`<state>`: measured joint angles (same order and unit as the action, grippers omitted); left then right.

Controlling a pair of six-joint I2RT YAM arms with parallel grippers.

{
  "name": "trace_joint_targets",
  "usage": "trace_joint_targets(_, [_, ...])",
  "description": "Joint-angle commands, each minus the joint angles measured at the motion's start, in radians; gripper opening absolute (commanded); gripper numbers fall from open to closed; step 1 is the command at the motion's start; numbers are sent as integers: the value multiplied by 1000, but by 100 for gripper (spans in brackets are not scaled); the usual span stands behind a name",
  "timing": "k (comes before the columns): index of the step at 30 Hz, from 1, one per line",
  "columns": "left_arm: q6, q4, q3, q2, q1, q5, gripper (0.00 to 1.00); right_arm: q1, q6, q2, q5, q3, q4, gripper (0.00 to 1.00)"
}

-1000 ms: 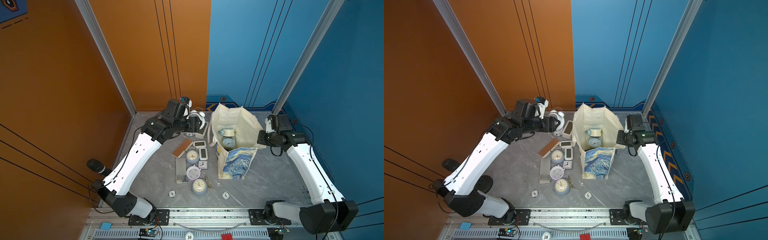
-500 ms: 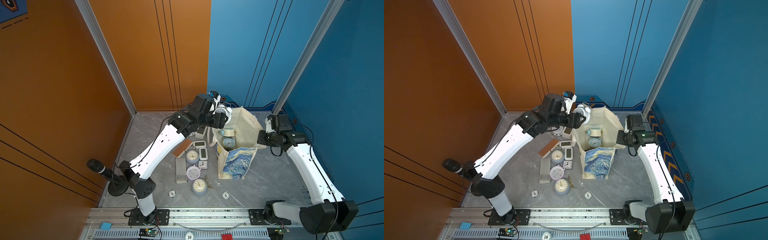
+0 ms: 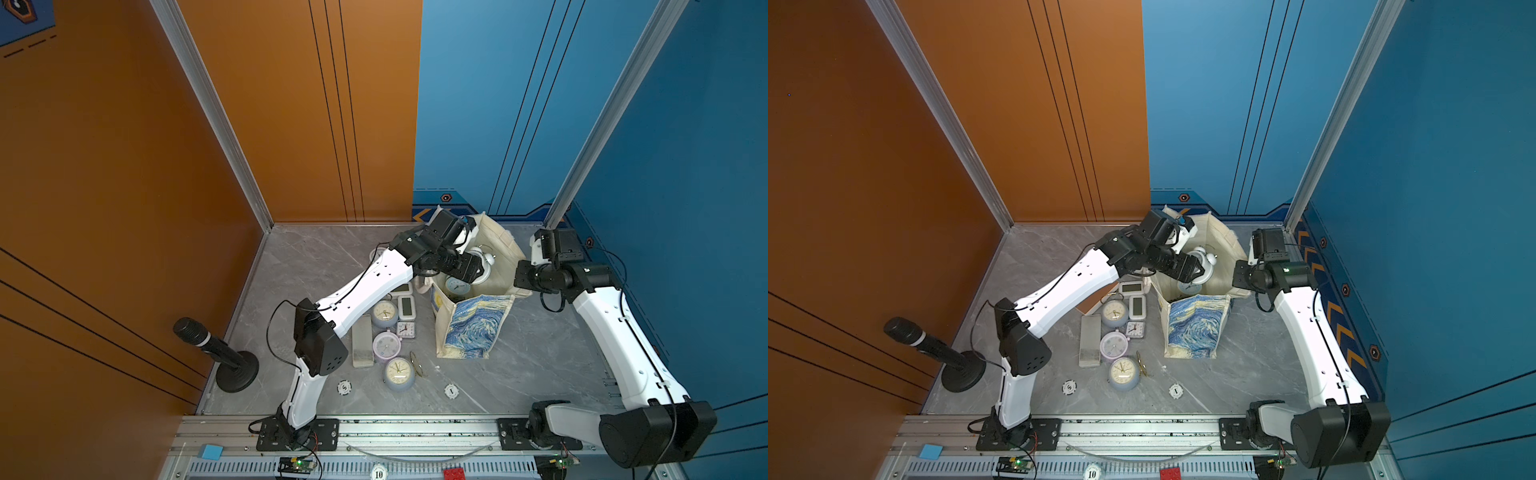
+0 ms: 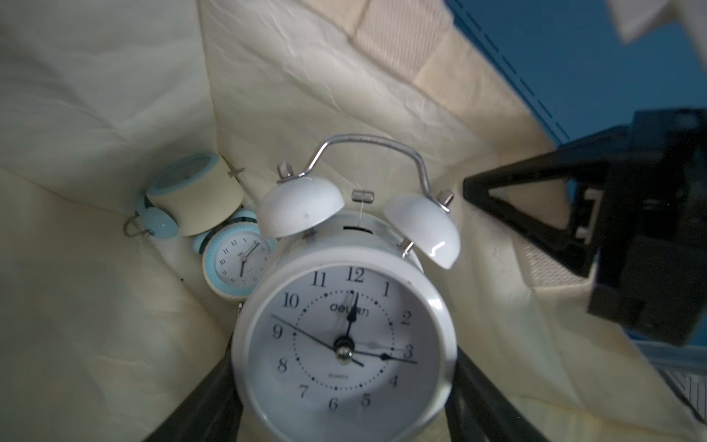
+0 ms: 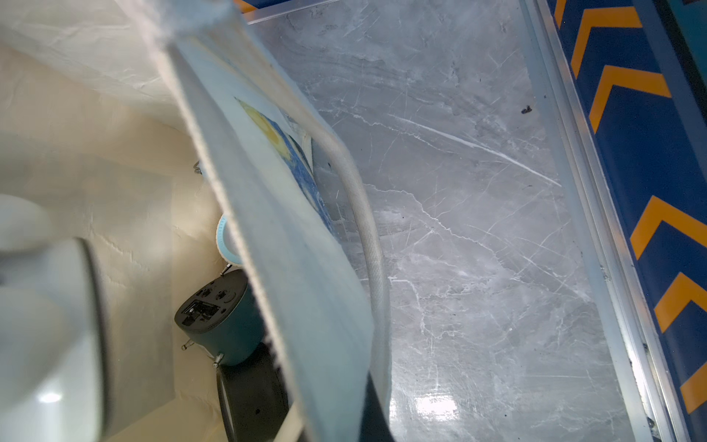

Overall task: Put the alarm clock into the canvas bag
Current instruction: Place the alarm at the canvas bag.

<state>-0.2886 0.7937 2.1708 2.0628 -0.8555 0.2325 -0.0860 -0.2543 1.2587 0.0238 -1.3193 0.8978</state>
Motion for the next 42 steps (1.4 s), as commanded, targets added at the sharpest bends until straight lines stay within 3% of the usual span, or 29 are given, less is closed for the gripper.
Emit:
trace_joint_targets(1, [86, 55, 3, 4, -39, 89, 34, -1, 28, 1, -15, -42, -7, 4])
trace_joint_targets(9, [203, 189, -61, 64, -64, 237, 34, -1, 26, 6, -2, -46, -9, 4])
trace_joint_targets(14, [267, 297, -33, 139, -75, 248, 36, -1, 20, 3, 1, -54, -9, 4])
trace_joint_targets(19, [289, 377, 27, 204, -71, 201, 48, -1, 19, 1, 3, -56, -9, 4])
trace_joint_targets(23, [286, 376, 64, 201, -71, 188, 69, -3, 18, -2, -1, -55, -9, 5])
trace_joint_targets(27, [270, 375, 100, 176, -59, 186, 83, -3, 17, -2, 2, -48, -10, 4])
trace_joint_targets(29, [257, 374, 115, 158, -53, 176, 85, -4, 15, -4, 3, -42, -8, 4])
trace_joint_targets(31, [250, 374, 132, 142, -48, 173, 99, -4, 15, -9, 3, -35, -8, 5])
trace_joint_targets(42, [152, 372, 296, 73, -3, 103, 100, -5, 2, -36, 14, -8, 13, 5])
